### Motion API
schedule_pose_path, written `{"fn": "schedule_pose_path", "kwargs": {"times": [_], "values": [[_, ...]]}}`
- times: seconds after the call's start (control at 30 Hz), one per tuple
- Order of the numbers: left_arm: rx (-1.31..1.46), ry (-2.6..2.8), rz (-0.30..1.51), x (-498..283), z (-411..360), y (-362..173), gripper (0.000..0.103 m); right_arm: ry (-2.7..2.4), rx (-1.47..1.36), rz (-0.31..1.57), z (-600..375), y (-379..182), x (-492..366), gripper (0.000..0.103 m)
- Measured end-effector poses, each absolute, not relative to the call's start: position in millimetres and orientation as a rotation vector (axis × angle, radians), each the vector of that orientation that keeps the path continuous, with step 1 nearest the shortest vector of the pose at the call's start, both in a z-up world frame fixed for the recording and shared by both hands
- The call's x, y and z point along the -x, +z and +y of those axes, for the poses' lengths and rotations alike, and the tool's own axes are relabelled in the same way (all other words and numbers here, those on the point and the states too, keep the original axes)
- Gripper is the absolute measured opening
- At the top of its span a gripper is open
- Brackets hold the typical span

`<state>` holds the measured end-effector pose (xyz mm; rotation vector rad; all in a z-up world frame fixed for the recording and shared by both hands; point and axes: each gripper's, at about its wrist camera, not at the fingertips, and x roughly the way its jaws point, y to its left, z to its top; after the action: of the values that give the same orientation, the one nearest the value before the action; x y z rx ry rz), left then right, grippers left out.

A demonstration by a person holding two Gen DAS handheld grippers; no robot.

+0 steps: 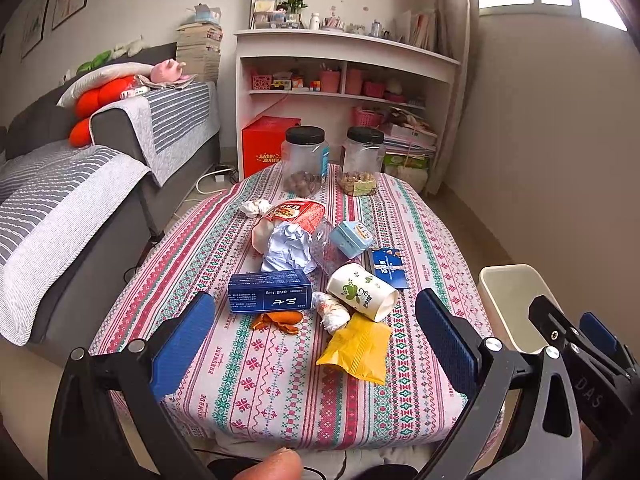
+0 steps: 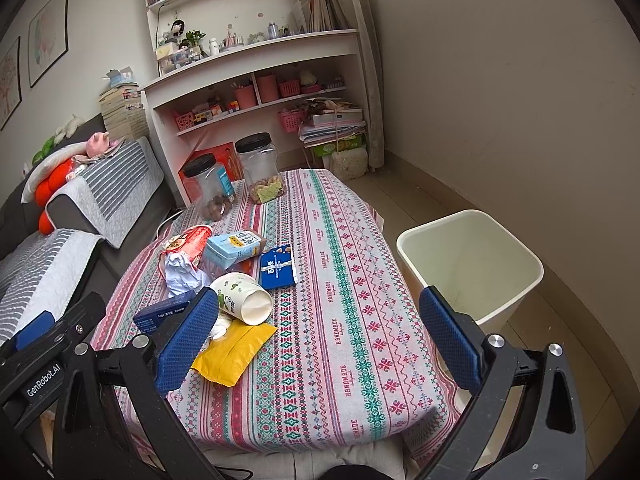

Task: Collect trash

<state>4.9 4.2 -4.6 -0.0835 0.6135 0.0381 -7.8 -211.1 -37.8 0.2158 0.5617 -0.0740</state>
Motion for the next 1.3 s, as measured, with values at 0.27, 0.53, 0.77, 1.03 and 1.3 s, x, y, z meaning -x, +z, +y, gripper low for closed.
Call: {"fn": "schedule_pose_path", "kwargs": {"times": [0.27,0.53,0.77,1.03,1.3], "values": [[0.088,0.043,0.622,-7.3,6.0,-10.6,0.097,-0.075,-0.215,0.570,-211.8,-43.1,4.5,0.096],[0.131,0.055,0.676,-25.1,22.1,-21.6,0.097,-0.075,-0.228,0.631,-215.4,-55.0,-6.6,0.096],[0.379,0.014,0.923,-89.4,80.7,-57.8,0.097,-0.052,-0.370,0.818,-238.3,-92.6,-32.4,0.096],[0.199,0.073,1.083,-160.4,78.8,-106.4,0.097,-0.039,-0.478,0.994,-252.0,-130.8,-52.8,0.096],[-0.325,-0.127,1.241,-198.1,37.7,-132.9,0.097,0.038,-0.525,1.111,-248.7,-159.3,-77.5,0.096]]}}
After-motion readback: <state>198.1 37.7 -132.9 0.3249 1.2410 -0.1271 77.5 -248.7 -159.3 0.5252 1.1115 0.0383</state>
